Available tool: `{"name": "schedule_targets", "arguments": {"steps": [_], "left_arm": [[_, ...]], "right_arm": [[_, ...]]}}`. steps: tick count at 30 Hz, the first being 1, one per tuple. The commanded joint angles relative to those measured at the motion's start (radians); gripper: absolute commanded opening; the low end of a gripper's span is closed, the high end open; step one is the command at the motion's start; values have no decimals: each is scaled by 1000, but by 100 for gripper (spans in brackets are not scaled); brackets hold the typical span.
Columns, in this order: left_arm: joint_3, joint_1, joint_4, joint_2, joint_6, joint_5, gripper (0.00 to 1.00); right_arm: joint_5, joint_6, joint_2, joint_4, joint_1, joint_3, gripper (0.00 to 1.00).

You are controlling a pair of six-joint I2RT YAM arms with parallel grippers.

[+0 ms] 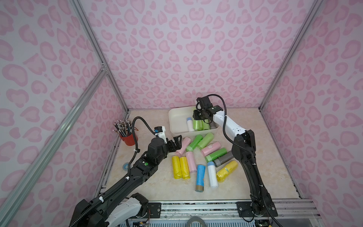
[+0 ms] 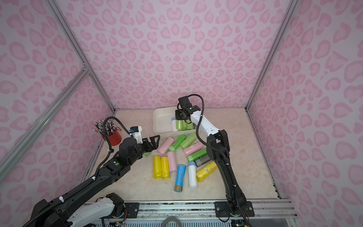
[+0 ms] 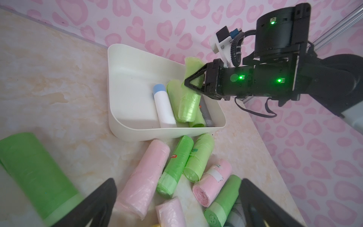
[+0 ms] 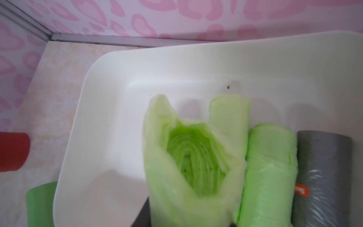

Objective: Put the roll of trash bags into the storage box
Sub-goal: Place the roll of trash bags in the storage box.

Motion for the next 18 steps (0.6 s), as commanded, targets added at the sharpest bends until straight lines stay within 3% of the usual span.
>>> {"name": "schedule_targets", "arguments": {"steps": [1,5,9,12,16,18], "left_arm": [[-1,3,7,-2,28,-4,99],[-2,5,16,3,27,1,99],[7,9,9,11,33,2,99],[12,12,5,12,35,0,99],[10,18,0,9,29,-16,99],[13,23,-13,8,24,-33,99]], "right_arm": [[54,-57,61,-81,5,82,29],[56,-50,101,-91,5,132,34],[81,-49,108,-98,6,145,65],[83,-62,91,-111,6,143,81],[85,-74,49,-136,6,142,83],[88,-70,16,-147,6,129,93]]}}
